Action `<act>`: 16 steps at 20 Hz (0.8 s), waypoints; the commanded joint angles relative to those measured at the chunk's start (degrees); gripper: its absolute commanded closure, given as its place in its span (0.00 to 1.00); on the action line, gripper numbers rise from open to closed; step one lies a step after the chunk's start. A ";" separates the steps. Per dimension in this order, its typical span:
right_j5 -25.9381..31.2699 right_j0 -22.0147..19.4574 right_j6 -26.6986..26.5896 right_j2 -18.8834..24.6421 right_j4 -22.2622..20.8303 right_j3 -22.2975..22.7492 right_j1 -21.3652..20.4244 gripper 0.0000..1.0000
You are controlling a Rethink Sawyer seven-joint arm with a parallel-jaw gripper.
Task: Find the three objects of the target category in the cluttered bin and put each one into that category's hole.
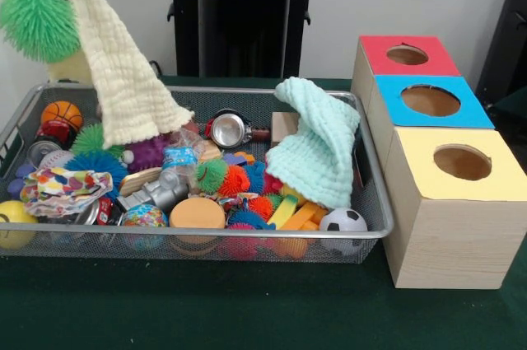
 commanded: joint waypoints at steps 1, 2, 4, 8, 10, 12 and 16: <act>10.49 -0.66 -17.58 7.39 0.10 -3.64 -5.74 1.00; 10.95 -0.47 -17.21 7.47 -0.07 -3.62 -6.06 1.00; 11.13 0.05 -15.73 7.56 -0.56 -3.25 -6.06 1.00; 9.22 4.34 -7.47 4.73 -3.23 -2.09 -4.07 1.00; 6.21 8.20 -1.25 1.16 -5.46 -1.70 -1.62 1.00; 1.77 13.10 5.31 -3.96 -7.82 -2.10 2.32 1.00; -14.02 25.17 14.17 -19.27 -4.71 -5.29 16.41 1.00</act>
